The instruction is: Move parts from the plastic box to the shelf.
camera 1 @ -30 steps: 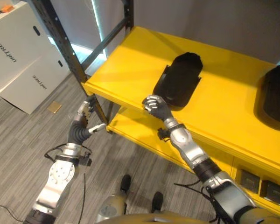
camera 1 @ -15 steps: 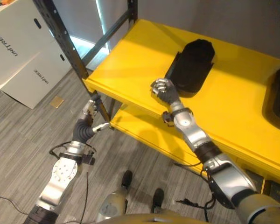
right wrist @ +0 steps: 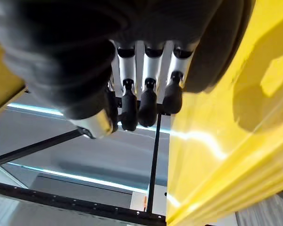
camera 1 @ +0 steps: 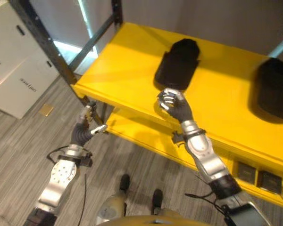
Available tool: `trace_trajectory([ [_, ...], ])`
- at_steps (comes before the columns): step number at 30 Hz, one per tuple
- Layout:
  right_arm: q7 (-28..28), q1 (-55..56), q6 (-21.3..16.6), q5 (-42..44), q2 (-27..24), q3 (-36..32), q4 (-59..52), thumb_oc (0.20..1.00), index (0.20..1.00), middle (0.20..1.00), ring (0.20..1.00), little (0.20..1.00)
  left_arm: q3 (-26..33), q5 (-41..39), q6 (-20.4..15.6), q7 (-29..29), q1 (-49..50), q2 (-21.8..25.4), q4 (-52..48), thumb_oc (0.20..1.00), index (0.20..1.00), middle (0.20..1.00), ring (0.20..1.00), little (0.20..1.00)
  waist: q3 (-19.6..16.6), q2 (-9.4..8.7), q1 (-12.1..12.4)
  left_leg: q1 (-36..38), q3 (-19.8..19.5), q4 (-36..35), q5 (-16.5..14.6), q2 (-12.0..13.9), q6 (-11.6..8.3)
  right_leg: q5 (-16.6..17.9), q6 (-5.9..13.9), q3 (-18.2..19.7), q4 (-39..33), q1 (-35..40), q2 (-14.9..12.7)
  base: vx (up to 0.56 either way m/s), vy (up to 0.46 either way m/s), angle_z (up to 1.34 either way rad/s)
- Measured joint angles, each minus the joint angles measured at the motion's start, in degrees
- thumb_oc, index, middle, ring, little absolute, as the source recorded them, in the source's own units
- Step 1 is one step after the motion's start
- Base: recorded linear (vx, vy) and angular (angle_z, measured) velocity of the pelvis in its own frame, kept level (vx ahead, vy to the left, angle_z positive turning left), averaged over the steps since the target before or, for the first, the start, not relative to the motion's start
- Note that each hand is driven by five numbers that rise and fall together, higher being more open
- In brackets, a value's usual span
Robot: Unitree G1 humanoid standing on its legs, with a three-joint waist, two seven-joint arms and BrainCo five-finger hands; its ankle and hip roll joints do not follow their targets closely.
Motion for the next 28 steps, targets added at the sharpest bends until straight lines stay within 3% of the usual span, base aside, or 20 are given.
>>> trace_trajectory([
  [2,3.10,6.20,-0.96,0.85,-3.54,-2.62,-5.58,1.000,1.000,1.000,1.000,1.000,5.02,3.46,0.16,0.31,4.22,0.11,-0.11,1.000,1.000,1.000,1.000,1.000,0.11,-0.74,-0.68,1.27,1.38,-0.28,-0.74,0.27,-0.11,-0.04,0.07,1.39,-0.02,0.51,0.01,0.01,0.033,-0.35],
  [4,6.51,15.34,-1.49,0.73,-6.40,-7.47,-10.09,1.000,1.000,1.000,1.000,1.000,10.12,8.12,0.21,1.28,8.14,-0.38,1.34,1.000,1.000,1.000,1.000,1.000,-0.03,-1.37,-2.84,3.12,2.26,-0.30,-1.45,0.26,0.25,-0.31,0.25,2.28,0.00,2.01,-0.21,0.00,0.026,-0.27],
  [9,9.58,29.31,-3.58,-0.54,-4.90,-12.28,-6.99,1.000,1.000,1.000,1.000,1.000,14.73,14.61,-0.54,4.71,11.31,-3.01,10.68,1.000,1.000,1.000,1.000,1.000,-1.93,-2.63,-6.06,4.66,4.10,-0.06,-2.38,0.42,0.58,-0.70,0.23,3.97,0.00,2.66,-0.29,-0.01,0.021,-0.18],
  [11,9.90,34.15,-2.52,-2.24,-4.24,-11.47,-0.37,1.000,1.000,1.000,1.000,1.000,14.71,15.60,0.69,5.88,13.37,-5.30,15.62,1.000,1.000,1.000,1.000,1.000,-2.59,-2.91,-7.15,5.83,5.10,-0.32,-2.46,0.33,0.80,-0.65,0.29,5.24,-0.12,3.22,-0.48,-0.02,0.025,-0.34],
  [13,9.30,35.69,-0.74,-5.47,-2.58,-10.42,13.47,1.000,1.000,1.000,1.000,1.000,14.03,16.85,1.14,6.41,13.67,-7.46,24.36,1.000,1.000,1.000,1.000,1.000,-2.84,-3.02,-8.68,7.31,6.26,-0.30,-2.79,0.32,1.05,-0.60,0.27,6.00,-0.25,4.21,-0.68,-0.02,0.026,-0.23],
  [15,8.46,36.20,-1.97,-7.91,-1.58,-10.63,18.33,1.000,1.000,1.000,1.000,1.000,13.17,17.19,0.71,7.04,13.47,-7.89,28.00,1.000,1.000,1.000,1.000,1.000,-3.41,-2.82,-9.37,7.08,6.17,-0.30,-2.85,0.26,1.11,-0.66,0.27,6.07,-0.34,3.94,-0.71,-0.03,0.015,-0.07],
  [16,7.47,35.15,-1.77,-9.63,0.65,-9.45,27.79,1.000,1.000,1.000,1.000,1.000,11.48,17.82,0.68,7.47,12.41,-8.48,34.89,1.000,1.000,1.000,1.000,1.000,-4.23,-2.73,-9.51,7.46,6.77,-0.29,-2.97,0.36,1.12,-0.62,0.30,6.79,-0.32,3.94,-0.65,-0.01,0.007,-0.10],
  [17,7.47,35.15,-1.77,-9.63,0.65,-9.45,27.79,1.000,1.000,1.000,1.000,1.000,11.48,17.82,0.68,7.47,12.41,-8.48,34.89,1.000,1.000,1.000,1.000,1.000,-4.23,-2.73,-9.51,7.46,6.77,-0.29,-2.97,0.36,1.12,-0.62,0.30,6.79,-0.32,3.94,-0.65,-0.01,0.007,-0.31],
  [18,6.28,31.56,-0.86,-11.16,4.48,-7.47,43.98,1.000,1.000,1.000,1.000,1.000,9.01,17.90,0.98,7.40,10.59,-9.67,47.47,1.000,1.000,1.000,1.000,1.000,-5.55,-2.33,-9.79,8.17,7.94,-0.33,-3.39,0.57,1.05,-0.74,0.54,7.95,-0.20,4.18,-0.52,0.00,0.000,-0.21],
  [20,6.34,32.14,1.24,-11.70,4.47,-6.01,44.46,1.000,1.000,1.000,1.000,1.000,8.20,17.92,2.06,7.36,10.32,-10.51,49.78,1.000,1.000,1.000,1.000,1.000,-6.18,-1.78,-10.24,8.15,8.38,-0.35,-3.50,0.58,1.14,-0.58,0.67,8.44,-0.32,4.21,-0.54,-0.03,0.042,-0.20],
  [21,5.96,32.47,0.55,-11.74,5.14,-5.78,43.97,1.000,1.000,1.000,1.000,1.000,7.79,17.79,1.46,7.42,10.17,-11.08,50.45,1.000,1.000,1.000,1.000,1.000,-6.07,-1.74,-10.71,8.21,8.44,-0.33,-3.44,0.55,1.03,-0.40,0.72,8.48,-0.33,3.98,-0.65,-0.05,0.054,-0.08],
  [22,4.46,28.98,-0.99,-11.64,6.39,-6.02,50.64,1.000,1.000,1.000,1.000,1.000,7.48,17.59,0.17,7.51,6.73,-11.62,58.24,1.000,1.000,1.000,1.000,1.000,-6.44,-1.69,-10.66,8.45,8.59,-0.34,-3.50,0.61,0.82,-0.39,0.67,8.55,-0.33,4.19,-0.60,-0.03,0.025,-0.10],
  [23,3.33,22.14,-0.75,-11.56,7.75,-5.17,64.68,1.000,1.000,1.000,1.000,1.000,7.06,16.90,0.04,7.57,0.55,-12.75,73.38,1.000,1.000,1.000,1.000,1.000,-7.13,-1.69,-10.34,8.99,9.32,-0.34,-3.71,0.72,0.72,-0.36,0.57,9.13,-0.31,4.51,-0.50,-0.01,0.016,-0.20],
  [24,2.47,17.16,2.81,-11.47,9.54,-4.01,72.25,1.000,1.000,1.000,1.000,1.000,7.63,14.57,3.05,7.27,-2.39,-15.19,81.89,1.000,1.000,1.000,1.000,1.000,-8.49,-1.41,-10.39,9.11,9.51,-0.36,-4.08,0.64,1.09,-0.40,0.41,9.78,-0.25,4.40,-0.55,0.00,0.019,-0.22],
  [26,2.16,16.80,2.71,-11.40,9.79,-3.97,72.25,1.000,1.000,1.000,1.000,1.000,7.58,14.18,3.09,7.20,-2.05,-15.67,81.04,1.000,1.000,1.000,1.000,1.000,-8.76,-1.22,-10.22,9.15,9.47,-0.37,-4.09,0.61,1.10,-0.40,0.40,9.79,-0.16,4.38,-0.57,0.00,0.007,-0.05],
  [28,2.07,12.82,4.17,-11.29,11.59,-4.41,82.67,1.000,1.000,1.000,1.000,1.000,7.82,13.05,3.58,6.14,-3.31,-15.95,86.49,1.000,1.000,1.000,1.000,1.000,-9.55,-1.44,-9.04,9.33,9.46,-0.35,-4.09,0.73,1.11,-0.24,0.18,9.82,-0.27,4.50,-0.46,0.01,0.002,-0.02],
])
